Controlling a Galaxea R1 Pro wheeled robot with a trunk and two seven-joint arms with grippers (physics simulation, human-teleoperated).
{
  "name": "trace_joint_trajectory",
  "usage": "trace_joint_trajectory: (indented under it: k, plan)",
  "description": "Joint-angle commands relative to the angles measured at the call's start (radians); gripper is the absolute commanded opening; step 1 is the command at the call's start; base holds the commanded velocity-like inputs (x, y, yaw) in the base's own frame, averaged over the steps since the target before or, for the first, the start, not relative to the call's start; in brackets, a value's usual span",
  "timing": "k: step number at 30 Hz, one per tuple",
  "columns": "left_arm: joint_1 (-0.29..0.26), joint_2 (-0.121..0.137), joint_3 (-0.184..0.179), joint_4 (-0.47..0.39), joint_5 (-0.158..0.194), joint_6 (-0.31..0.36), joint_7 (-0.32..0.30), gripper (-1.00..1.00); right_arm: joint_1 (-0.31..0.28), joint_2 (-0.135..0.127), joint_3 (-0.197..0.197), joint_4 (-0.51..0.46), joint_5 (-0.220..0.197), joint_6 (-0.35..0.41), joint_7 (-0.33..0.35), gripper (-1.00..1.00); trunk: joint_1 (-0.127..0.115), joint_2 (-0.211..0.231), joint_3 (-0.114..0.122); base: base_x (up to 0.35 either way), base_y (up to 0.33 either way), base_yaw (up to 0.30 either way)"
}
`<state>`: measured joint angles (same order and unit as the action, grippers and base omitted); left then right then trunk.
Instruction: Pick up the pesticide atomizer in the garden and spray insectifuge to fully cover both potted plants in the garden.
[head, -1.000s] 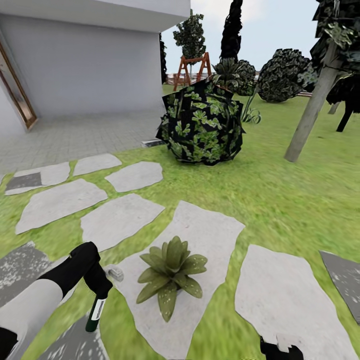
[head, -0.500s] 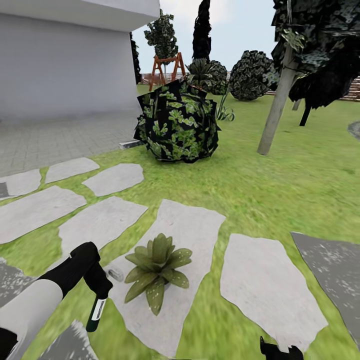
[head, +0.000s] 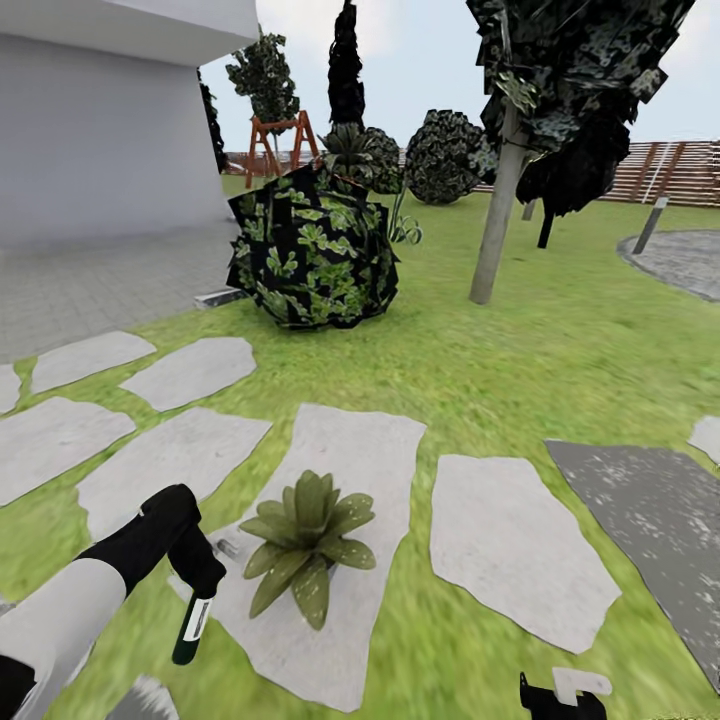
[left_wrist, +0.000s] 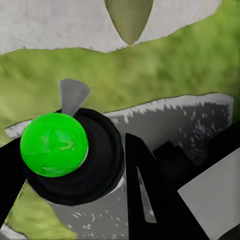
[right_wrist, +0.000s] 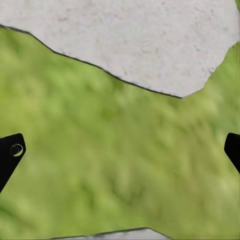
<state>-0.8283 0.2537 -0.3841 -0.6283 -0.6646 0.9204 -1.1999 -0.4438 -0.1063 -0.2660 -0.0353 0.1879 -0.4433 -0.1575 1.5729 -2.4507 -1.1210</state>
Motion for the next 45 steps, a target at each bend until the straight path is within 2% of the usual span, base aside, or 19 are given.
trace_joint_trajectory:
  k: [1, 10, 34, 36, 39, 41, 44, 45]
  plan:
    - [0.000, 0.001, -0.002, -0.002, -0.007, 0.006, -0.009, -1.00, -0.001, 0.000, -0.006, 0.002, 0.011, -0.003, -0.005, 1.00, 0.000, 0.000, -0.001, 0.236, 0.232, -0.292]
    - [0.000, 0.002, -0.004, -0.005, -0.008, 0.005, -0.009, -1.00, -0.001, -0.001, -0.007, 0.002, 0.010, -0.003, -0.005, 1.00, 0.000, 0.000, -0.001, 0.013, 0.048, -0.292]
    - [-0.001, 0.004, -0.011, -0.012, -0.007, 0.007, -0.012, -1.00, -0.001, 0.000, -0.006, 0.002, 0.011, -0.003, -0.005, 1.00, 0.000, 0.000, -0.001, -0.302, 0.203, -0.291]
    - [-0.007, 0.004, -0.010, -0.013, -0.008, 0.008, -0.029, -1.00, -0.001, 0.000, -0.006, 0.002, 0.011, -0.003, -0.005, 1.00, 0.000, 0.000, -0.001, -0.241, 0.187, -0.146]
    - [-0.018, 0.000, -0.010, -0.016, -0.010, 0.008, -0.100, -1.00, -0.001, -0.004, -0.004, 0.004, 0.014, -0.003, -0.003, 1.00, 0.000, 0.000, -0.001, -0.061, 0.048, -0.031]
    - [-0.039, -0.004, -0.010, -0.017, -0.019, 0.008, -0.144, -1.00, -0.001, -0.006, -0.004, 0.005, 0.014, -0.003, -0.002, 1.00, 0.000, 0.000, -0.001, -0.014, 0.011, -0.007]
    - [-0.074, -0.006, -0.010, -0.016, -0.088, 0.013, -0.178, -1.00, -0.001, -0.007, -0.004, 0.005, 0.015, -0.003, -0.002, 1.00, 0.000, 0.000, -0.001, -0.003, 0.002, -0.002]
    - [-0.080, -0.007, -0.010, -0.016, -0.119, 0.013, -0.214, -1.00, -0.001, -0.007, -0.004, 0.005, 0.015, -0.003, -0.002, 1.00, 0.000, 0.000, -0.001, 0.000, 0.000, 0.000]
